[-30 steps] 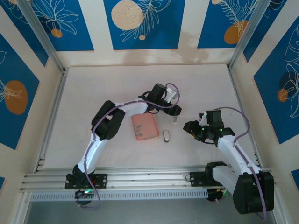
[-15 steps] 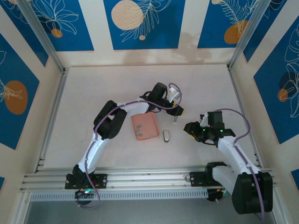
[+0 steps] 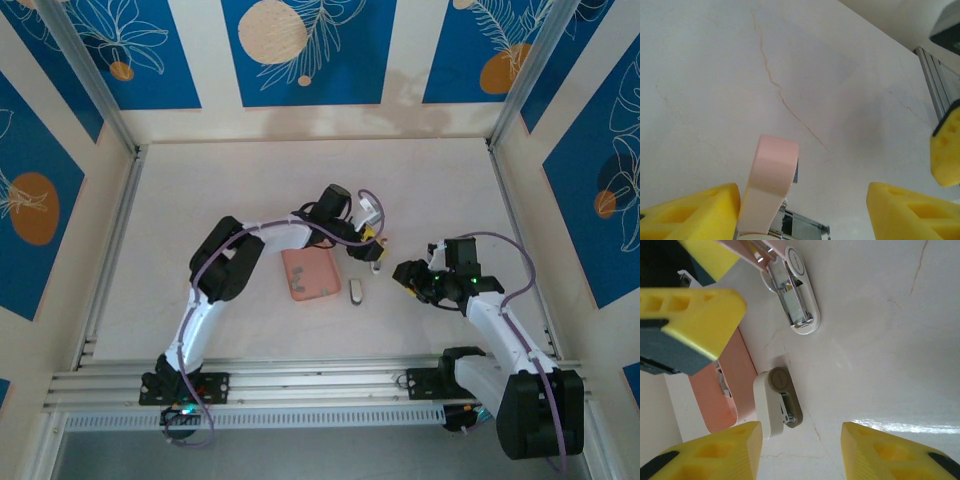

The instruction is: Load the staples into the stapler

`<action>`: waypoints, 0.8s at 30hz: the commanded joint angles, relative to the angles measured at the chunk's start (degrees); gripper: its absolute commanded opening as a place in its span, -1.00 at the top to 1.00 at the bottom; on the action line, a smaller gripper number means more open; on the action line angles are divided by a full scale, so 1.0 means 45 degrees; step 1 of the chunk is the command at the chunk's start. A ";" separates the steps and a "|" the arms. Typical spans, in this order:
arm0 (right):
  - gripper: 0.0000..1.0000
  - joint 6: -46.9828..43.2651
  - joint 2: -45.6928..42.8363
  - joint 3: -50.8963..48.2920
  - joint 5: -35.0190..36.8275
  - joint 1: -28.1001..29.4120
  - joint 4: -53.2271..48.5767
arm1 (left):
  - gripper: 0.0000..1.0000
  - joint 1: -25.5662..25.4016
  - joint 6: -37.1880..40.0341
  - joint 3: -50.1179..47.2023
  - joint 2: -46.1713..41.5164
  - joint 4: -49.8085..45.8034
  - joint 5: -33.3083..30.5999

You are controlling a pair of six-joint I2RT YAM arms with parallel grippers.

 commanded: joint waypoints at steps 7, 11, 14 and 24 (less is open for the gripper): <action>0.09 0.0211 0.0622 0.0234 -0.0566 0.0126 0.0271 | -0.41 0.0121 0.0700 -0.0644 -0.1023 -0.0040 -0.0141; 0.09 0.0247 0.0767 0.0360 -0.0453 0.0283 0.0272 | -0.43 0.0238 0.0165 -0.0449 -0.0830 0.0174 -0.0673; 0.09 0.0265 0.0886 0.0407 -0.0424 0.0399 0.0285 | -0.44 0.0383 -0.0408 -0.0249 -0.0620 0.0450 -0.1043; 0.09 0.0265 0.1163 0.0609 -0.0273 0.0648 0.0272 | -0.45 0.0635 -0.1550 0.0844 0.0466 0.1201 0.0071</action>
